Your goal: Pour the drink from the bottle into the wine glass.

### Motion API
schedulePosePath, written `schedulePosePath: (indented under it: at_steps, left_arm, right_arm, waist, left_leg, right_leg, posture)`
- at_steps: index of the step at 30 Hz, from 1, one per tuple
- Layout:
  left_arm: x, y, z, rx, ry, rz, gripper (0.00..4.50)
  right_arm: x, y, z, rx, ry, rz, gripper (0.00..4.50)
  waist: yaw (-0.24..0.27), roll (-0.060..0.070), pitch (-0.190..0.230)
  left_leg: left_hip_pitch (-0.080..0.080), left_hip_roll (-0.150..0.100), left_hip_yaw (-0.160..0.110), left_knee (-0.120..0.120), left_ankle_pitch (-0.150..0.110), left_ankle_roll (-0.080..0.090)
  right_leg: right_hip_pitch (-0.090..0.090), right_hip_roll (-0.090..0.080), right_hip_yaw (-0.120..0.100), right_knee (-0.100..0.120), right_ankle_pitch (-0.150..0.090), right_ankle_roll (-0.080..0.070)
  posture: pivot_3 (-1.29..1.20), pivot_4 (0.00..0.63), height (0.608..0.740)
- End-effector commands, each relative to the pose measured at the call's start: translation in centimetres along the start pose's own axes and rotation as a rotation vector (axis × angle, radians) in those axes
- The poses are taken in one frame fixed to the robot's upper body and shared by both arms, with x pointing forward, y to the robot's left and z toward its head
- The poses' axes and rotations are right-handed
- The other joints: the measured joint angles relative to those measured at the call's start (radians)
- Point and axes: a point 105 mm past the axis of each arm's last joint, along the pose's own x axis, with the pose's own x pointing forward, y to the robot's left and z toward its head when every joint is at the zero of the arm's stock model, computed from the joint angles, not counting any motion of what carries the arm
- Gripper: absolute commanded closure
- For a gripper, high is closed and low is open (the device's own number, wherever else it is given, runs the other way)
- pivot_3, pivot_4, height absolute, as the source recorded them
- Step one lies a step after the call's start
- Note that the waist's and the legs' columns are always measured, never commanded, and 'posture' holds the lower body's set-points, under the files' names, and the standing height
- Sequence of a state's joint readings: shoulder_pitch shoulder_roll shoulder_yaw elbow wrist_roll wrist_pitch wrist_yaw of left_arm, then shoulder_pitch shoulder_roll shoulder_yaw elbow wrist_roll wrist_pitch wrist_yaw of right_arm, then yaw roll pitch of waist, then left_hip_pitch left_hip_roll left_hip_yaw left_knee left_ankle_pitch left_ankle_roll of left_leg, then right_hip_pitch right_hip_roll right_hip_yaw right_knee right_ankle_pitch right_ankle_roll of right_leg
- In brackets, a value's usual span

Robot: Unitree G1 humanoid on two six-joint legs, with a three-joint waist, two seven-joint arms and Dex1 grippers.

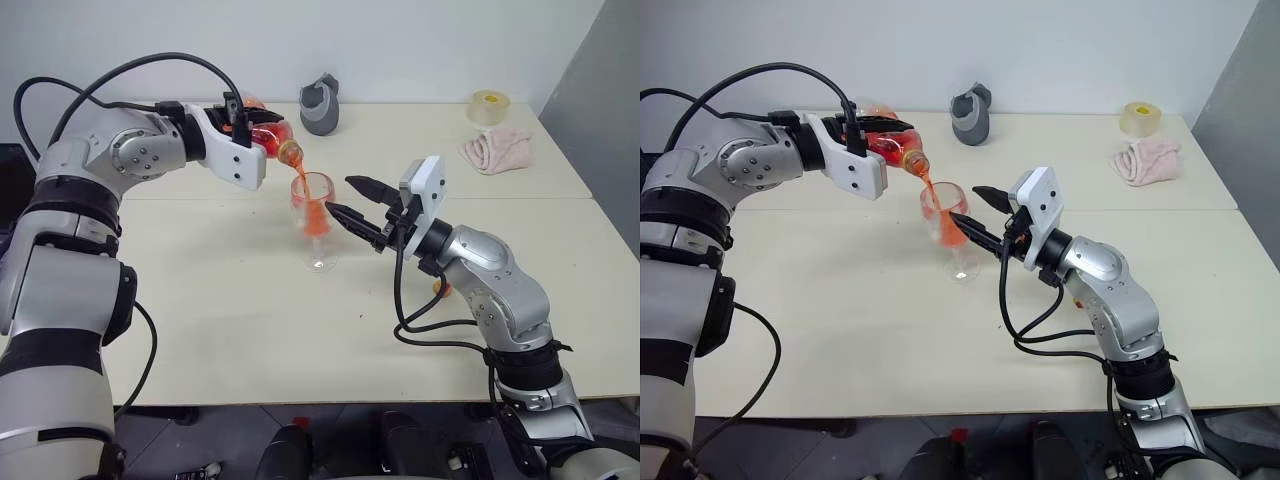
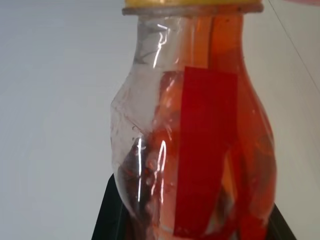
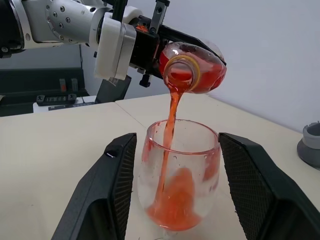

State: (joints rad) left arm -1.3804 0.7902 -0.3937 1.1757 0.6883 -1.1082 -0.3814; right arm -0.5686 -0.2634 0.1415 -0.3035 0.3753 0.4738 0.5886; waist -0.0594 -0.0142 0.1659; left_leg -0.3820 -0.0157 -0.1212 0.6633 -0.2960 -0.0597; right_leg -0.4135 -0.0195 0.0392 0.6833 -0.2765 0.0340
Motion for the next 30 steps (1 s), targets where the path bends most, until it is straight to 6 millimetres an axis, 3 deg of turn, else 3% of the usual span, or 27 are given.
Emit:
schedulePosePath:
  at_steps: [1, 30]
  left_arm:
    - [-0.7, 2.0, -0.2, 0.047, 0.006, 0.047, 3.48]
    - [-1.1, 2.4, -1.2, 0.131, 0.069, 0.018, 3.48]
  right_arm:
    - [-0.1, 0.3, 1.4, -0.036, -0.048, 0.01, 1.7]
    - [0.1, 0.5, 1.3, -0.023, -0.047, 0.012, 1.7]
  waist:
    - [0.0, 0.0, 0.0]
    - [0.0, 0.0, 0.0]
  left_leg:
    - [0.0, 0.0, 0.0, 0.0, 0.0, 0.0]
    - [0.0, -0.001, 0.0, 0.001, 0.0, 0.0]
  right_leg:
    - [0.0, 0.0, 0.0, 0.0, 0.0, 0.0]
    - [-0.001, -0.001, 0.0, 0.002, 0.0, 0.0]
  posture:
    - [0.0, 0.15, 0.74]
    - [0.0, 0.15, 0.74]
